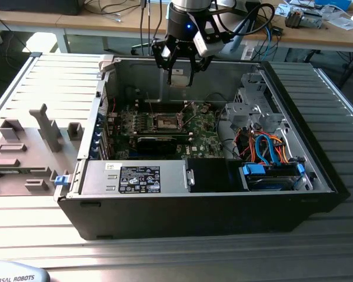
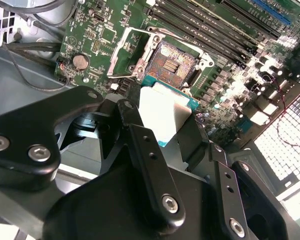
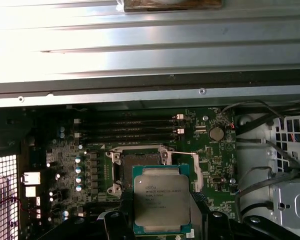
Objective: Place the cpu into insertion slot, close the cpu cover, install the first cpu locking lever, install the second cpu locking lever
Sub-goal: 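Place the cpu into insertion slot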
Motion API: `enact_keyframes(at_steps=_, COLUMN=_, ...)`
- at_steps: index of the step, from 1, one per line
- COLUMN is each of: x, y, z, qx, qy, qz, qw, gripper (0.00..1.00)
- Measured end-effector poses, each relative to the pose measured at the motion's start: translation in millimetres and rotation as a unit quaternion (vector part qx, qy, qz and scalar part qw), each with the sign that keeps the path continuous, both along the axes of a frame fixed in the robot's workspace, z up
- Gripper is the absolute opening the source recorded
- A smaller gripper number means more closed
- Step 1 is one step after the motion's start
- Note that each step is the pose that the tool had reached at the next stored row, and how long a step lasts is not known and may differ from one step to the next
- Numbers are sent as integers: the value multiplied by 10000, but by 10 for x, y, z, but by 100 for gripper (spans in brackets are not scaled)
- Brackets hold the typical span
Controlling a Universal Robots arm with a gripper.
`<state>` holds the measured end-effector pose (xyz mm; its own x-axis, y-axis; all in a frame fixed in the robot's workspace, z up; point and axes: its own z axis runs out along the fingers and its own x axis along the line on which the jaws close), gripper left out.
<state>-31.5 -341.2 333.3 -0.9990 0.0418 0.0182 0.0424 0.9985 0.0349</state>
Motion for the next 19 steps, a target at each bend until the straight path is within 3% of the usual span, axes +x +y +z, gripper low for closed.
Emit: enact_keyframes(at_steps=19, x=0, y=0, z=-2, qx=0, qy=0, qz=-97, qw=10000, gripper=54)
